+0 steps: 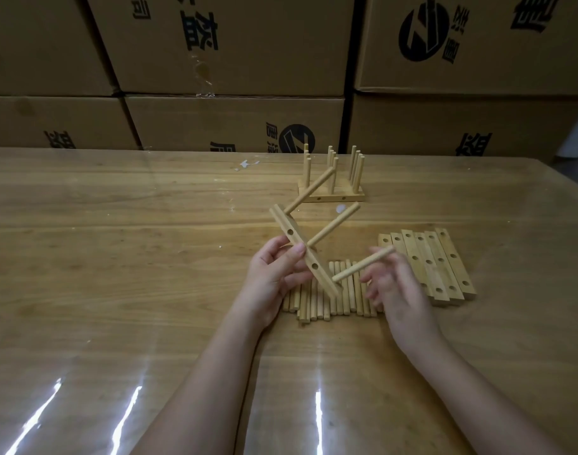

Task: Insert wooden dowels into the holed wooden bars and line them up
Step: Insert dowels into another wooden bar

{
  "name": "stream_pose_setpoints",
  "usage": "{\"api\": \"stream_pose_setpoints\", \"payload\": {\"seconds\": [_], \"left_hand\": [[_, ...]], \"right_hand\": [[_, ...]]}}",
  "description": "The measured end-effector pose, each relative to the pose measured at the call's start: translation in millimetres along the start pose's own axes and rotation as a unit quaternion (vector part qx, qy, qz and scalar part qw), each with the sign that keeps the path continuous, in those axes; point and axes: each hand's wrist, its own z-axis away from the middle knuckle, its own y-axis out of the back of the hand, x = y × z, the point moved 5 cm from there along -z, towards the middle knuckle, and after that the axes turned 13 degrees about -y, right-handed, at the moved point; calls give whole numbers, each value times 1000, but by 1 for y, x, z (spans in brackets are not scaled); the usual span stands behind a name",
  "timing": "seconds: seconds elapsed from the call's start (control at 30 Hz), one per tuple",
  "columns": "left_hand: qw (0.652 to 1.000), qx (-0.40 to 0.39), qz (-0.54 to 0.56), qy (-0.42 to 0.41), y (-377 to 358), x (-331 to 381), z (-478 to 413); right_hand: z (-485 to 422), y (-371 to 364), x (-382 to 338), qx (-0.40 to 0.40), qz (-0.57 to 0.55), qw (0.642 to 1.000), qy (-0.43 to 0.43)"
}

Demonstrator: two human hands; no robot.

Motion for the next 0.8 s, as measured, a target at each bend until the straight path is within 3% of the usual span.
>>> {"api": "stream_pose_setpoints", "payload": {"seconds": [0.1,0.47,0.7,0.8], "left_hand": [[1000,12,15,-12,1,0,0],[1000,3,-2,-1,-7,-1,5],[997,72,-33,-22,10,1,3],[989,90,-110,-28,12,1,6]], "right_hand": [[-1,-8,4,-1,91,996,-8],[-10,1,12,33,35,999,-8],[-21,22,19,89,14,996,-19],[-24,30,22,109,18,994,-24]]}}
